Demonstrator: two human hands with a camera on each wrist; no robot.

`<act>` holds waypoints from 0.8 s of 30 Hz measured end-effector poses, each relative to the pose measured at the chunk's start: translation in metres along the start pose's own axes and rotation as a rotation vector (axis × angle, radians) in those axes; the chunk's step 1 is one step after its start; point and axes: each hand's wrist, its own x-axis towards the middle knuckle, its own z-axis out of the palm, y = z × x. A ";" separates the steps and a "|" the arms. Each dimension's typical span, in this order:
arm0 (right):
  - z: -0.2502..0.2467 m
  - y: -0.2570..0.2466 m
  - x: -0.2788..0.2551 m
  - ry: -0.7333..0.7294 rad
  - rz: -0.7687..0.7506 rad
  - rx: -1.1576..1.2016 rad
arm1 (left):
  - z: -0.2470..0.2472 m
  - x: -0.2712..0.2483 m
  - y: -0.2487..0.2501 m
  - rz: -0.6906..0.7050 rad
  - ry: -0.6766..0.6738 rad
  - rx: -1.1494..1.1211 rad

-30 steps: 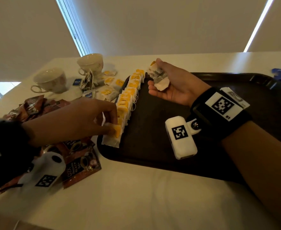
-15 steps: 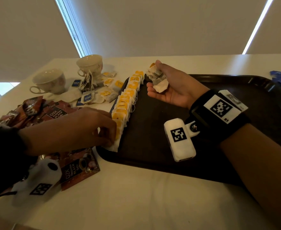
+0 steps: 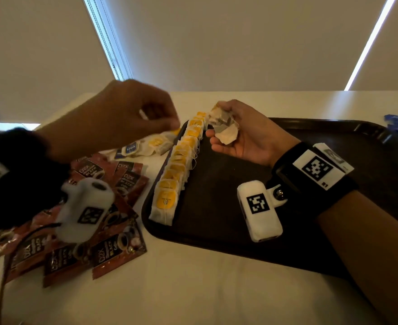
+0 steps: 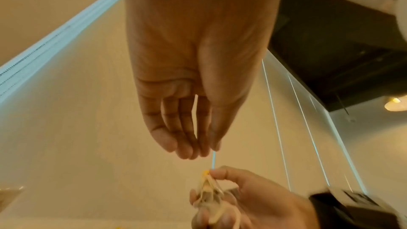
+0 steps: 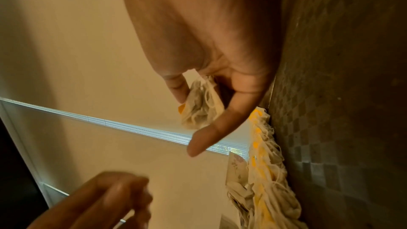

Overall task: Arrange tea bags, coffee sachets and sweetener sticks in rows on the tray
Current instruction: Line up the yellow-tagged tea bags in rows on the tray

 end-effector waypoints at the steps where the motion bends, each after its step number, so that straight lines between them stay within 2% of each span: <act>1: 0.000 0.000 0.000 -0.030 -0.005 0.013 | 0.002 0.012 0.002 -0.028 0.045 -0.026; 3: -0.001 -0.001 -0.001 -0.093 -0.011 0.045 | 0.009 0.032 0.003 -0.075 0.081 -0.142; 7: -0.001 -0.002 -0.003 -0.200 -0.017 0.093 | 0.027 0.059 0.003 -0.127 -0.034 -0.325; 9: -0.001 -0.004 -0.003 -0.219 -0.026 0.107 | 0.029 0.067 0.001 -0.134 -0.045 -0.379; 12: -0.004 -0.007 -0.003 -0.220 -0.054 0.114 | 0.026 0.073 -0.001 -0.142 -0.066 -0.422; 17: -0.002 -0.005 0.001 -0.191 -0.086 0.097 | 0.022 0.074 -0.002 -0.075 -0.174 -0.464; 24: -0.003 -0.005 0.002 -0.108 -0.129 0.090 | 0.019 0.075 -0.013 -0.146 -0.089 -0.576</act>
